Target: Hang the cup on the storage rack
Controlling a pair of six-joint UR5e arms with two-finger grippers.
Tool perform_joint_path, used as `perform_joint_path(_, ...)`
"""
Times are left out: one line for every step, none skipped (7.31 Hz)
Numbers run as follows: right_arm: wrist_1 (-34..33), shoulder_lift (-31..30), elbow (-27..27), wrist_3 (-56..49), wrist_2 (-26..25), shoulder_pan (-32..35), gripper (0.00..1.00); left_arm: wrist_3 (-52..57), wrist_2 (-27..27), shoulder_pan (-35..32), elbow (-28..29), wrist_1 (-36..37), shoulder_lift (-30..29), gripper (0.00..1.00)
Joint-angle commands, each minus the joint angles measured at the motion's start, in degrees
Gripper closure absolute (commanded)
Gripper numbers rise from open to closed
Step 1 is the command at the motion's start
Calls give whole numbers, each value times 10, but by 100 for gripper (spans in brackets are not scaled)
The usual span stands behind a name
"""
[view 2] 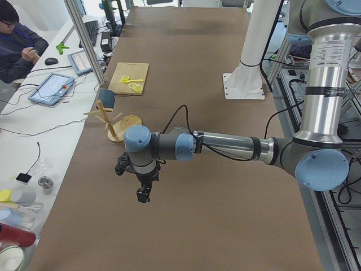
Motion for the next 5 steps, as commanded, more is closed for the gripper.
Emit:
perform_joint_path(0, -19, 6, -1, 10, 11, 0, -52, -71, -17, 0, 3, 19, 1)
perform_joint_path(0, -21, 7, 0, 14, 11, 0, -63, -105, -18, -6, -6, 42, 1)
perform_joint_path(0, -21, 6, 0, 9, 11, 0, -60, -98, -18, -19, -6, 55, 1)
perform_joint_path(0, -21, 8, -1, 13, 11, 0, -59, -98, -16, -21, -11, 57, 1)
perform_joint_path(0, -21, 9, -1, 12, 11, 0, -59, -97, -16, -21, -28, 57, 1)
